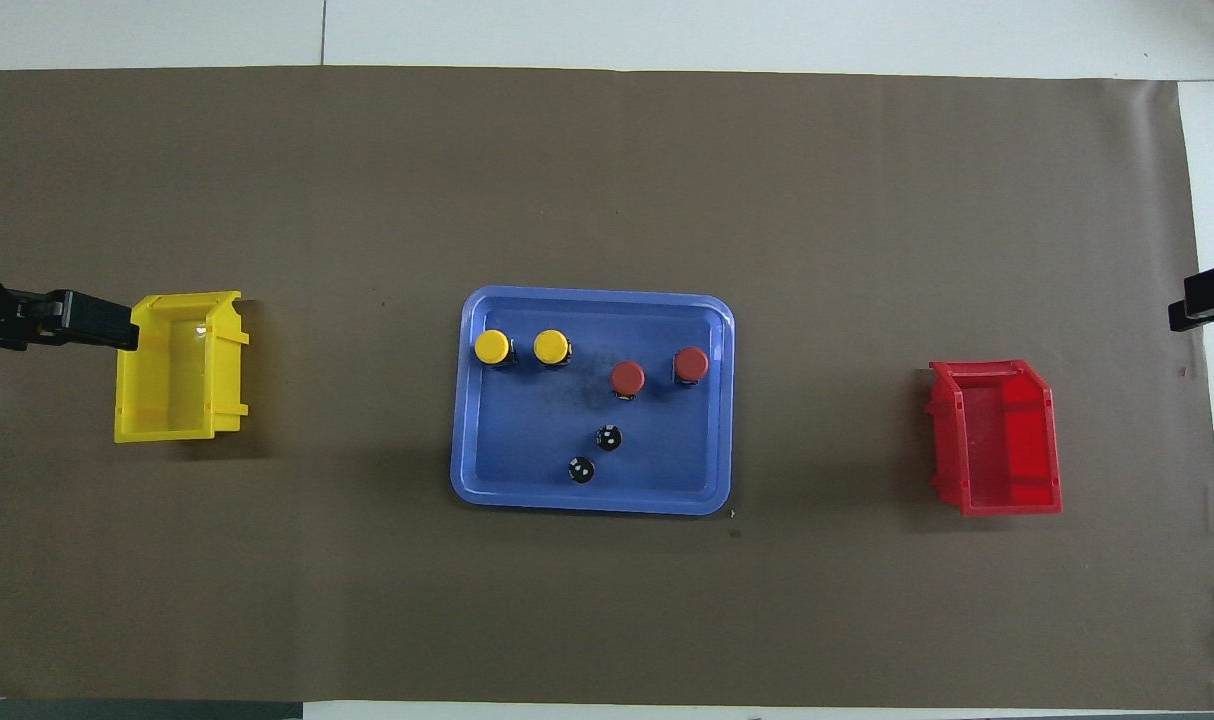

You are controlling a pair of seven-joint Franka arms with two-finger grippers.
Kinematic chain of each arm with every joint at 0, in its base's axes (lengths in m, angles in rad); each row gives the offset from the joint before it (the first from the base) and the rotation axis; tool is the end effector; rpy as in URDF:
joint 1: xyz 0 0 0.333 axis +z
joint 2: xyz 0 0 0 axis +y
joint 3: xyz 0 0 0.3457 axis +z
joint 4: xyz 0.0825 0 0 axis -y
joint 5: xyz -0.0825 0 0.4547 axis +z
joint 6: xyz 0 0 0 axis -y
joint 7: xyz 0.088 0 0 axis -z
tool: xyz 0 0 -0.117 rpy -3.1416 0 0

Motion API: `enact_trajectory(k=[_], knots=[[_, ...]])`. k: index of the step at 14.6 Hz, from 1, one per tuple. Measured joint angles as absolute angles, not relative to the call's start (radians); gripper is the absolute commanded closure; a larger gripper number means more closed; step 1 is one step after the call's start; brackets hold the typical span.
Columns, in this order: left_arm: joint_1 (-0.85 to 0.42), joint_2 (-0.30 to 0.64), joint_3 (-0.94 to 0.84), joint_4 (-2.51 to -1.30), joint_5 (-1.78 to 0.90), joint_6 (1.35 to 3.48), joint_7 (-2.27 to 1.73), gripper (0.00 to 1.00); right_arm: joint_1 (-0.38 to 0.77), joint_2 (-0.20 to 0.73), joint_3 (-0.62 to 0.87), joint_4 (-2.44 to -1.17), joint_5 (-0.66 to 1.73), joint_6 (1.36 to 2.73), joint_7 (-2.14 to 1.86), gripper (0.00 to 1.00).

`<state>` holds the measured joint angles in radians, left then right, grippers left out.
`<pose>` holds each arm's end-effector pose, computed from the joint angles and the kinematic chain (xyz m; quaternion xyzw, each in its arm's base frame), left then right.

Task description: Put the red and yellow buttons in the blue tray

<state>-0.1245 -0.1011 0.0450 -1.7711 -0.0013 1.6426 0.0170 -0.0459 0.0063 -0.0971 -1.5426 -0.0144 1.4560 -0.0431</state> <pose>0.5908 -0.0461 0.6029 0.9987 -0.0483 -0.0138 0.0025 0.6077 -0.0891 0.6460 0.9976 -0.0504 -0.0469 0.0031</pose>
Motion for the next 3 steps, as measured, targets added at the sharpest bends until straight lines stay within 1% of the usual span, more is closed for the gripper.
enact_trajectory(k=[3], knots=[[-0.122,-0.104,0.043,-1.763,-0.001,1.643,0.021,0.0,-0.049,0.006,-0.098,-1.543,-0.014,1.456,-0.043,0.0]])
